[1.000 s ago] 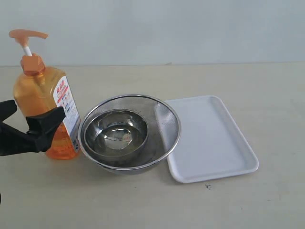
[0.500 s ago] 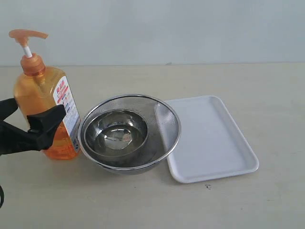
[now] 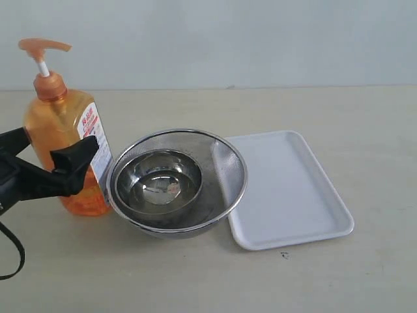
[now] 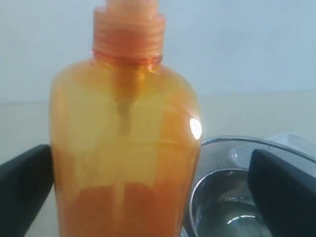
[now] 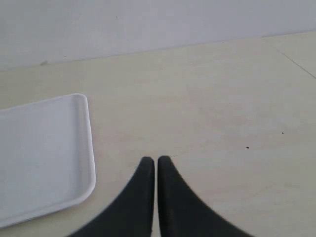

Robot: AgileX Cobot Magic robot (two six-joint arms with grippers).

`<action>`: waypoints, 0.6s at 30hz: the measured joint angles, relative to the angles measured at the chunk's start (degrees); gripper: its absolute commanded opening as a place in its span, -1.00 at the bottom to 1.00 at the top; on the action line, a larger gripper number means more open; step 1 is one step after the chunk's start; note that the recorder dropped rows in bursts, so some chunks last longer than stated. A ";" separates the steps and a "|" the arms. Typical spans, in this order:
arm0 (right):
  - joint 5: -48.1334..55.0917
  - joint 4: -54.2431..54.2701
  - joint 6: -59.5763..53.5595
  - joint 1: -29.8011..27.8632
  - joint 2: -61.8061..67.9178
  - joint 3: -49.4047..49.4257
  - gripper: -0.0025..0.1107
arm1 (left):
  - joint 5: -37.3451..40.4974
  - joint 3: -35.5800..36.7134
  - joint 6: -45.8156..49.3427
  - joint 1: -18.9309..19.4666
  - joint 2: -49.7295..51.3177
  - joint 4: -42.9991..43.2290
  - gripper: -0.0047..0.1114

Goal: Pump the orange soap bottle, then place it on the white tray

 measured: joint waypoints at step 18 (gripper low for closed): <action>0.00 0.00 0.00 0.00 0.00 0.00 -0.96 | -0.69 -4.41 2.92 0.00 5.07 -3.52 0.87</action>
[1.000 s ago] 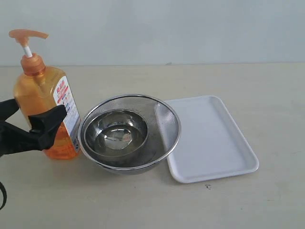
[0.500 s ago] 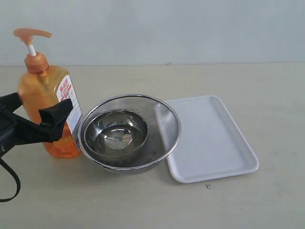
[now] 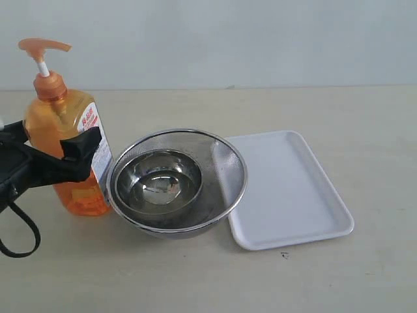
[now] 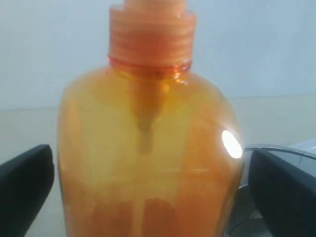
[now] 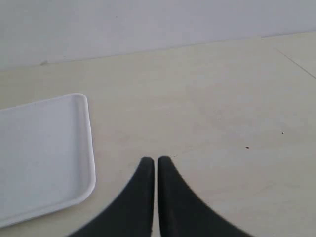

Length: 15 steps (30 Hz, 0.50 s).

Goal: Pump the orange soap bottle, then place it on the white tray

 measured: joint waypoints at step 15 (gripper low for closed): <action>0.00 0.00 0.00 0.00 0.00 0.00 -0.96 | 0.46 -3.44 0.00 0.00 0.72 -0.60 0.87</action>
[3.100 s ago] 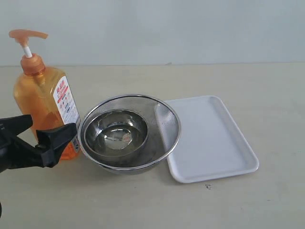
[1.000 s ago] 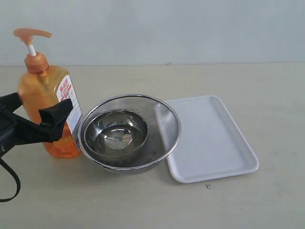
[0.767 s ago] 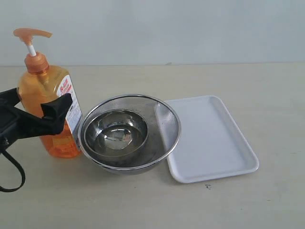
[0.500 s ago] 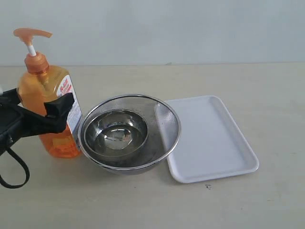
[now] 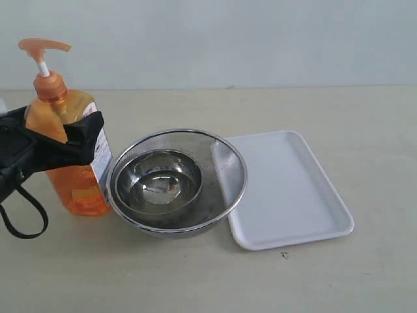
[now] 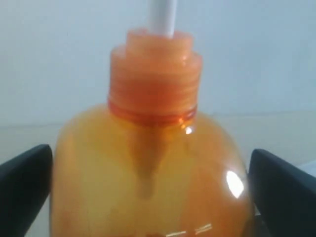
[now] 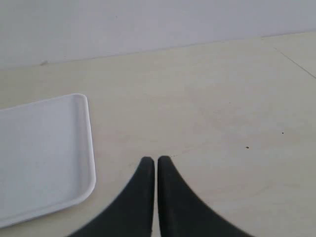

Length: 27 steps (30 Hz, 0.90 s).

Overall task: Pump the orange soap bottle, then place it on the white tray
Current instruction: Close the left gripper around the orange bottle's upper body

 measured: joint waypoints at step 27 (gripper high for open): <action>0.00 0.00 0.00 0.00 0.00 0.00 -0.96 | -4.08 -1.76 5.06 0.00 7.00 -0.21 0.87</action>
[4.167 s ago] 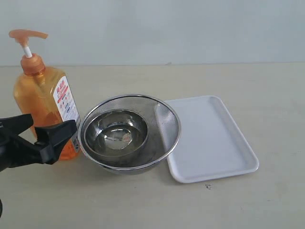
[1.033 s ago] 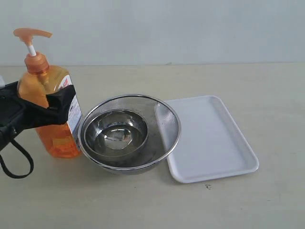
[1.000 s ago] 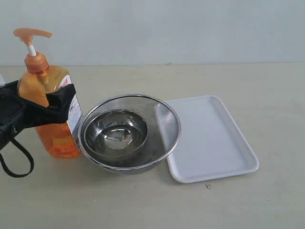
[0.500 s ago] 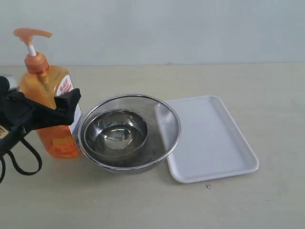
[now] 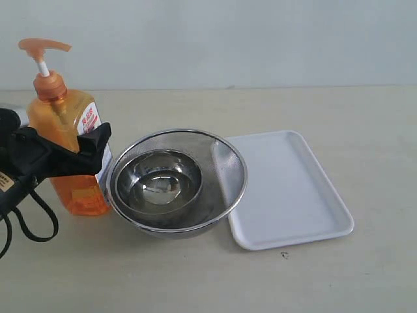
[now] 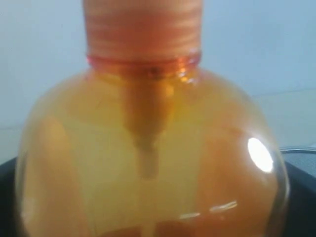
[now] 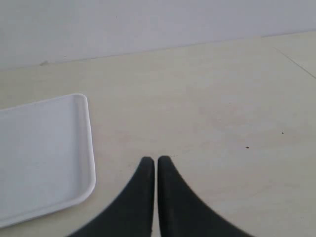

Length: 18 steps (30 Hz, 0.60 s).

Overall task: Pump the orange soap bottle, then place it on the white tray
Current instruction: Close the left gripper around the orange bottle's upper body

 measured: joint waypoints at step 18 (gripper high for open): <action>0.00 0.00 0.00 0.00 0.00 0.00 -0.96 | 0.00 0.00 -3.64 0.00 0.00 0.11 0.87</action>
